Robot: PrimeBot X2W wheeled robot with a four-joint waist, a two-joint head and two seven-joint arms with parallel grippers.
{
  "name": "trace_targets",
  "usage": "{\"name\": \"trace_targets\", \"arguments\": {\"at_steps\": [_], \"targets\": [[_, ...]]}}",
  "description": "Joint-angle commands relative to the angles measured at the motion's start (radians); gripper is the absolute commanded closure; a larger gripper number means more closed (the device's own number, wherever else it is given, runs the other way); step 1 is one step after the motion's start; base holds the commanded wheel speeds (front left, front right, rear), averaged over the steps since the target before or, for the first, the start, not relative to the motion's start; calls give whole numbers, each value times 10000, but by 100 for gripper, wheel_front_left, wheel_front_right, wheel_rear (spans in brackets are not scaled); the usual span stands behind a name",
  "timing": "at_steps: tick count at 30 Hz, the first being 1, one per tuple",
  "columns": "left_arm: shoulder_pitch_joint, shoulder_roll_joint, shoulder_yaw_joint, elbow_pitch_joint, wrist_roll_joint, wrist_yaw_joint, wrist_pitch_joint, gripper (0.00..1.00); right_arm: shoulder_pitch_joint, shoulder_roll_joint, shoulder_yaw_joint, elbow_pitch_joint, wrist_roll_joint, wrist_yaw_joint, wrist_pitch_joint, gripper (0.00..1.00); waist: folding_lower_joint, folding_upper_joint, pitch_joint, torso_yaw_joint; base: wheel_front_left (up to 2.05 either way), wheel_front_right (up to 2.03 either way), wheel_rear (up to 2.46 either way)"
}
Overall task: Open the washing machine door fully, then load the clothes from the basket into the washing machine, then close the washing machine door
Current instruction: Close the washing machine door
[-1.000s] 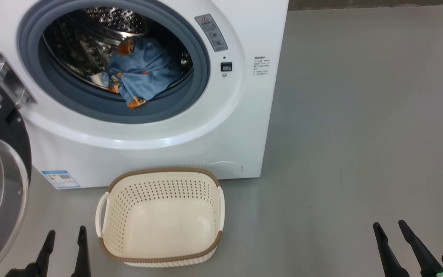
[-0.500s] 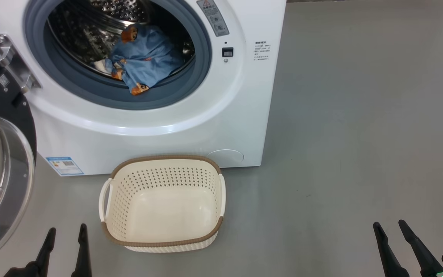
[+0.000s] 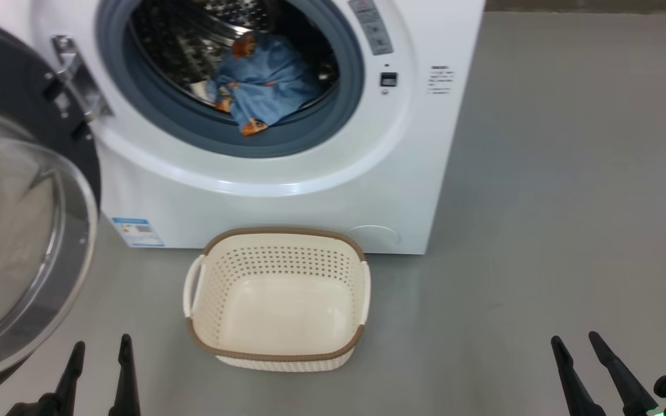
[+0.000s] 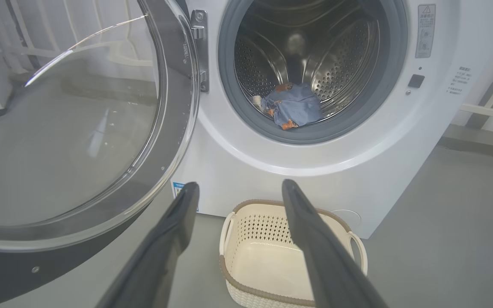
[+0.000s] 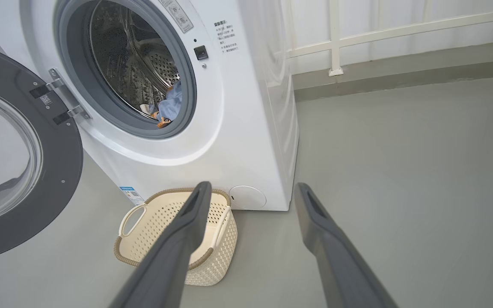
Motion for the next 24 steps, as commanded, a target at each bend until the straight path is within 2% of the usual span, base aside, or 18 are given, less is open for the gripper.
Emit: {"name": "trace_targets", "arguments": {"at_steps": [1, 13, 17, 24], "targets": [[-56, 64, 394, -278, -26, -15, -63, 0, -212, -250, 255, -204, 130, 29, -48, 0, 0, 0, -49, 389, 0, 0, 0], [166, -80, 431, -319, -208, -15, -63, 0, -572, -465, 900, -66, 201, 29, -48, 0, 0, 0, -69, 1931, 0, 0, 0], [253, -99, 427, -337, -384, -13, -63, 0, -772, -672, 1125, -17, 244, 29, -48, 0, 0, 0, -35, 2665, 0, 0, 0], [334, -102, 203, -354, -779, 231, -63, 0, -975, -828, 1335, 38, 282, 29, -48, 0, 0, 0, 34, 3580, 0, 0, 0]]}}
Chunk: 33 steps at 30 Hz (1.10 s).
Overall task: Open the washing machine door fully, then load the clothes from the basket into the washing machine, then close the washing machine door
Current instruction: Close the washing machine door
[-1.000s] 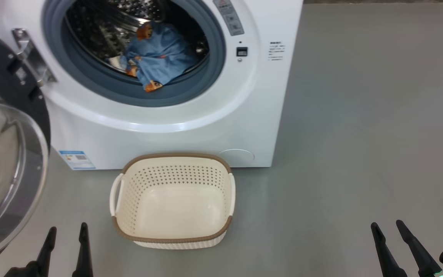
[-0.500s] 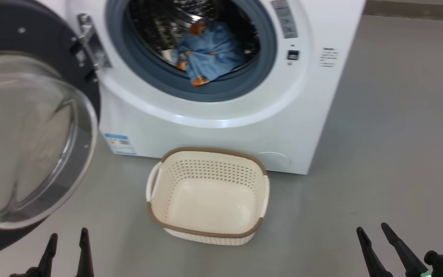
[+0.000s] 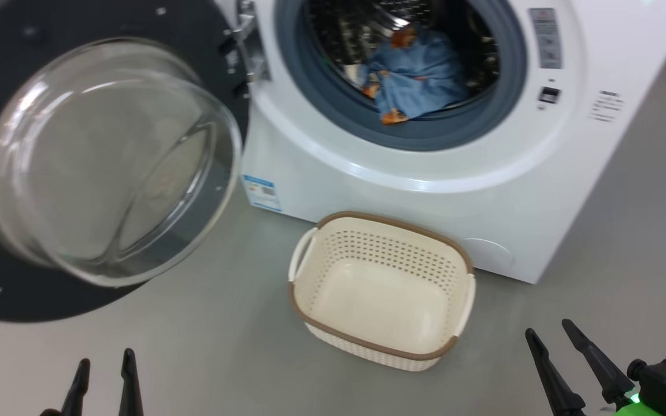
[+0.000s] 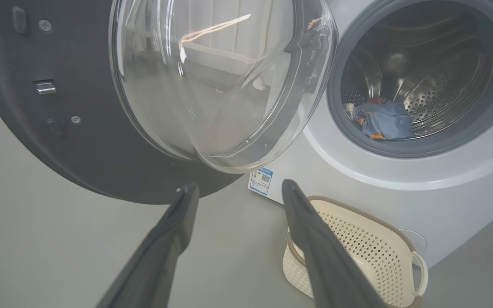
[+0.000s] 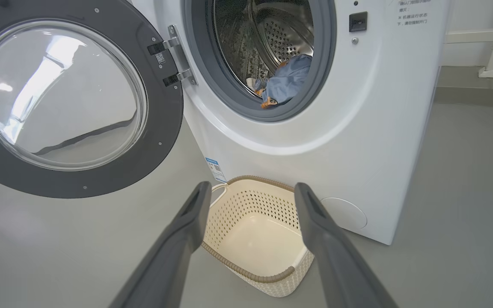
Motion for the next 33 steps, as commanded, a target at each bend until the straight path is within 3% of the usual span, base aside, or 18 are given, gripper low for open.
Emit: {"name": "trace_targets", "arguments": {"at_steps": [1, 5, 19, 20, 21, 22, 28, 33], "targets": [[-41, 72, 246, -277, -56, 88, -63, 0, -349, -284, 260, -198, 236, 29, -48, 0, 0, -1, 74, 658, 0, 0, 0], [1, 71, 171, -356, -143, 214, -63, 0, -529, -395, 475, -144, 277, 29, -48, 0, 0, -1, 157, 964, 0, 0, 0], [167, 71, 271, -927, -696, 540, -63, 0, -1288, -581, 1193, 125, 448, 29, -48, 0, 0, -1, 334, 1064, 0, 0, 0], [143, 71, 324, -1004, -806, 519, -63, 22, -1278, -570, 1189, 130, 459, 29, -48, 0, 0, -1, 330, 1060, 0, 0, 0], [104, 71, 406, -1102, -964, 492, -63, 73, -1250, -557, 1168, 129, 466, 29, -48, 0, 0, -1, 327, 1055, 0, 0, 0], [43, 71, 535, -1230, -1109, 453, -63, 100, -1208, -541, 1133, 124, 469, 29, -48, 0, 0, -1, 321, 1049, 0, 0, 0], [-785, 116, 2024, -2390, -1586, -36, -63, 100, -757, -324, 683, 40, 419, 29, -48, 0, 0, -1, 264, 983, 0, 0, 0], [-1815, 909, 2949, -2648, -2352, -175, -63, 100, -416, -151, 352, -94, 323, 29, -48, 0, 0, -1, 299, 862, 0, 0, 0]]}}
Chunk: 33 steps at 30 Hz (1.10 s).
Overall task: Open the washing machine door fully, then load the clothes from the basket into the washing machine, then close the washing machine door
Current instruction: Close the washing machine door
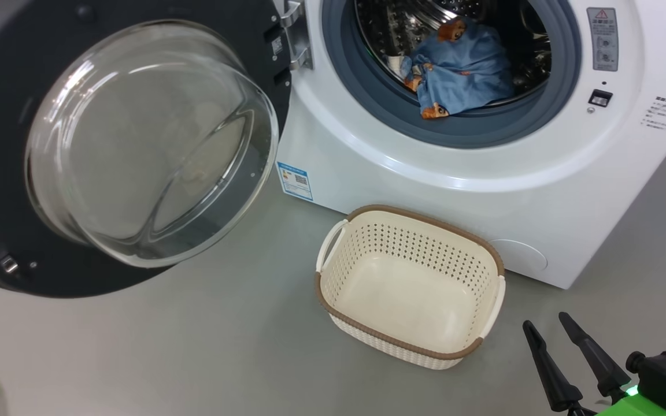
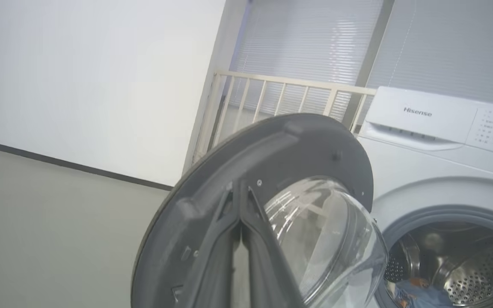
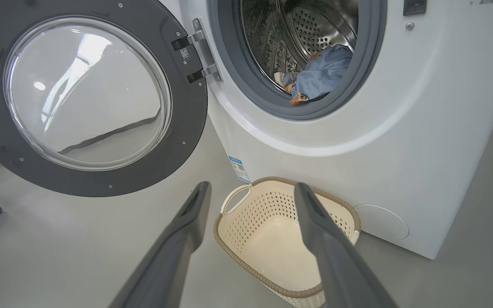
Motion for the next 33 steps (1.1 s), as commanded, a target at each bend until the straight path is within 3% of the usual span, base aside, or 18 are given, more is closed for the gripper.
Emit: {"name": "trace_targets", "arguments": {"at_steps": [1, 7, 16, 24, 33], "targets": [[-571, 601, 506, -230, -309, -43, -59, 100, -29, -87, 106, -315, -90, 29, -48, 0, 0, 0, 79, -117, 0, 0, 0], [-2126, 2765, 1152, 756, -2544, -52, -59, 100, 43, -9, -20, -417, -172, 29, -48, 0, 0, 0, 306, -518, 0, 0, 0], [-4107, 5195, 844, 4120, -6061, -54, 824, 100, -16, -152, -135, -508, -207, 29, -48, 0, 0, 0, 675, -854, 0, 0, 0], [-5235, 6314, 58, 6732, -8213, -55, 3566, 100, -150, -270, -44, -570, -251, 29, -48, 0, 0, 0, 991, -1018, 0, 0, 0], [-5959, 6707, -692, 8174, -9133, -55, 5978, 100, -141, -391, -16, -614, -255, 29, -48, 0, 0, 0, 1240, -1104, 0, 0, 0]]}}
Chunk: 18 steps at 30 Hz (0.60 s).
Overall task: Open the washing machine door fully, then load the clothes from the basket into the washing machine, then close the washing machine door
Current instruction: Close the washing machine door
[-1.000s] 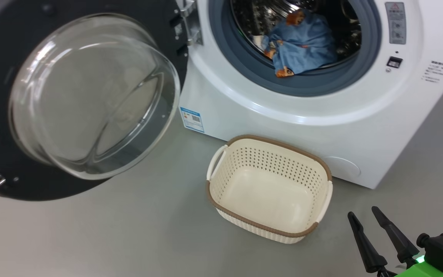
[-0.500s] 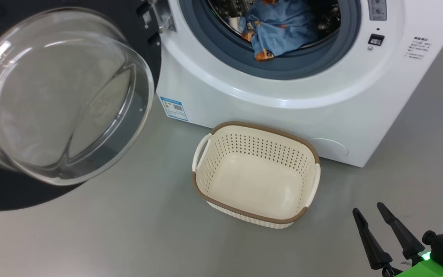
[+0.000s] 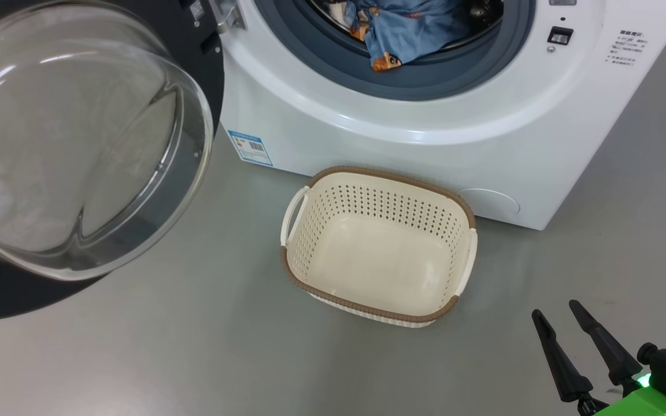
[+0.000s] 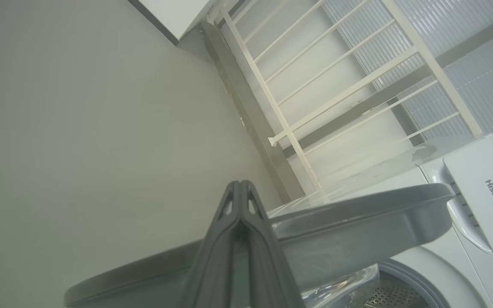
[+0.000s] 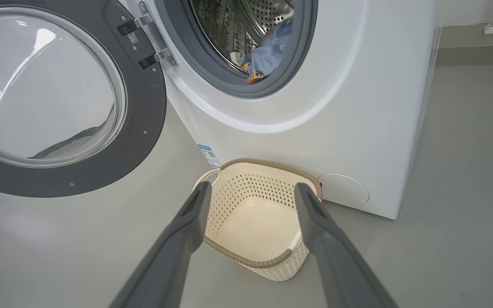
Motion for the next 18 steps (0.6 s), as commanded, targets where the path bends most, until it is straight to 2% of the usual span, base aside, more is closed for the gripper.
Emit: {"name": "trace_targets", "arguments": {"at_steps": [1, 12, 18], "targets": [[-386, 881, 250, -58, -82, -28, 152, 100, -137, -217, 216, -256, -99, 29, -48, 0, 0, -1, 49, -37, 0, 0, 0], [-487, 838, -90, 99, -289, -28, 904, 100, -260, -318, 263, -275, -111, 29, -48, 0, 0, -1, 171, -95, 0, 0, 0], [-251, 630, -386, -298, -593, -28, 1852, 100, -250, -264, 250, -261, -138, 29, -48, 0, 0, -1, 77, -46, 0, 0, 0]]}}
